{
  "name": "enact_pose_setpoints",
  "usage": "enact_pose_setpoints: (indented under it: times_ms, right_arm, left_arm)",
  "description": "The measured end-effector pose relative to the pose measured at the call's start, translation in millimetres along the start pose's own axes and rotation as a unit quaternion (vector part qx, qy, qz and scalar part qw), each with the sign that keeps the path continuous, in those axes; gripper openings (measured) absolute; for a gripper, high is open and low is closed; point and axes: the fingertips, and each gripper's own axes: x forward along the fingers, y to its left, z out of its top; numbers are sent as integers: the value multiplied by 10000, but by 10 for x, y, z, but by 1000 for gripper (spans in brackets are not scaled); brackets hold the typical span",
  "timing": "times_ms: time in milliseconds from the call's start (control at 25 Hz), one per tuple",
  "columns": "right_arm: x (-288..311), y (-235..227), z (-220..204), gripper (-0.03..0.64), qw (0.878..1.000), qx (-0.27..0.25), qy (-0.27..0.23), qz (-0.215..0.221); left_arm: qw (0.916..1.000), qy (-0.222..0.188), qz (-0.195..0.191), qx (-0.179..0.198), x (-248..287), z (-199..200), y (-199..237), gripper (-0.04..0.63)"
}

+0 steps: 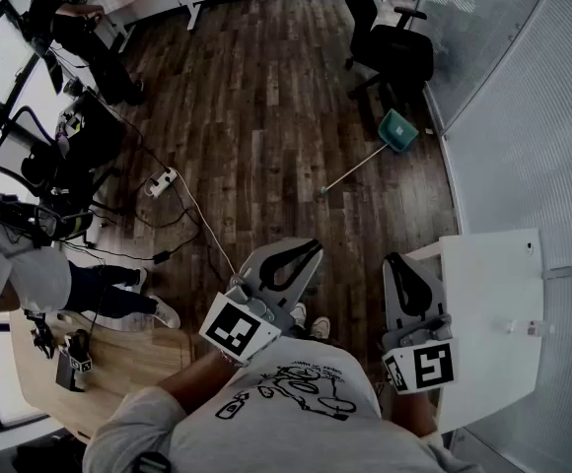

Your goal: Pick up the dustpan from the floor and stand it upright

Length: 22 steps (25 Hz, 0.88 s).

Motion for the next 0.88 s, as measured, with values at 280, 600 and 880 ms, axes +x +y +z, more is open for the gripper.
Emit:
enact_pose_setpoints:
  times_ms: [280, 600, 880]
  right_arm:
    - [111, 105, 104, 21, 9998, 103, -150, -126]
    - [231, 257, 62, 21, 9993, 178, -204, -245]
    - [489, 142, -1, 21, 9994, 261, -137, -171]
  left_arm:
    - [10000, -12, -43, 12, -92, 46, 169, 17]
    - [9998, -21, -124, -124, -210, -65, 305, 17]
    - [9997, 23, -146, -181, -4, -98, 493, 17]
